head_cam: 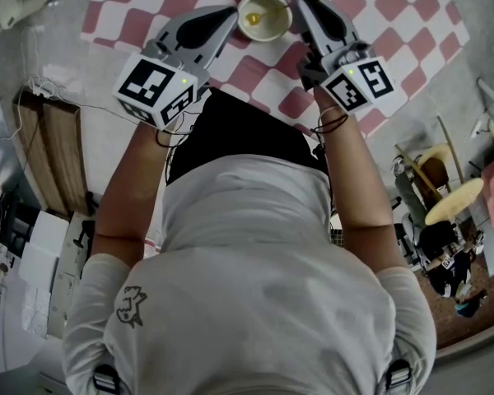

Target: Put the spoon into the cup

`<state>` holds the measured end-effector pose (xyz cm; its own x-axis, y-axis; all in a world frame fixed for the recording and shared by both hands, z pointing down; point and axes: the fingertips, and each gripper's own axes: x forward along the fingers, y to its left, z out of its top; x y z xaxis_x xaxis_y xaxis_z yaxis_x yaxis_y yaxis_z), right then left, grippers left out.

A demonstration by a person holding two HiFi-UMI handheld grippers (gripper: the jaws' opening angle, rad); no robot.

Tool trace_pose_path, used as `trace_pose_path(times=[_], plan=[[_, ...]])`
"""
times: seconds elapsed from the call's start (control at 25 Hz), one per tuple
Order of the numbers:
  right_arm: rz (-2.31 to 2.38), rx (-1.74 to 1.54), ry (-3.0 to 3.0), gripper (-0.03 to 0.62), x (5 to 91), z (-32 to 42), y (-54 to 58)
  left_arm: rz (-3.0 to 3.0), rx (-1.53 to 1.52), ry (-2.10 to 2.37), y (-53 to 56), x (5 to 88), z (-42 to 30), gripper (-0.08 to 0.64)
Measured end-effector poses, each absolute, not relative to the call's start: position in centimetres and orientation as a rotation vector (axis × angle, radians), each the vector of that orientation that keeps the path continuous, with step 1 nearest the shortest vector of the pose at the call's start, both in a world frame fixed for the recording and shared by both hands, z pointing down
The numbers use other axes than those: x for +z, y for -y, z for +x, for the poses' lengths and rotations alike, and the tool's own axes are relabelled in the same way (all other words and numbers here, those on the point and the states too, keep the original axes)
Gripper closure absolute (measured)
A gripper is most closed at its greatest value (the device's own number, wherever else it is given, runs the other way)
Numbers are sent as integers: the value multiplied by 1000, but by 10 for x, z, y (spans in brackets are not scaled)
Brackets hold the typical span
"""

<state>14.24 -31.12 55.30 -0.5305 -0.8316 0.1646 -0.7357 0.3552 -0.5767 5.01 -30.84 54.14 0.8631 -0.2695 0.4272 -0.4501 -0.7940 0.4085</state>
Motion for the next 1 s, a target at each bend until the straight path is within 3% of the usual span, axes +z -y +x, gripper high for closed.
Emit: trace_pose_path(times=[0.12,0.2,0.4,1.0], plan=[[-1444,-939,-2436,551,558,145,313,2520,477,531,308,542,49,546],[-1453,-955,-2425,495,560,145,314,2514,478,542,309,543,47,546],[-1476,-957,-2425,470,565,147,314,2512,479,554,308,546,45,546],[-1675,-827,-2424,470,544,164,291,2598,465,561,305,514,37,546]])
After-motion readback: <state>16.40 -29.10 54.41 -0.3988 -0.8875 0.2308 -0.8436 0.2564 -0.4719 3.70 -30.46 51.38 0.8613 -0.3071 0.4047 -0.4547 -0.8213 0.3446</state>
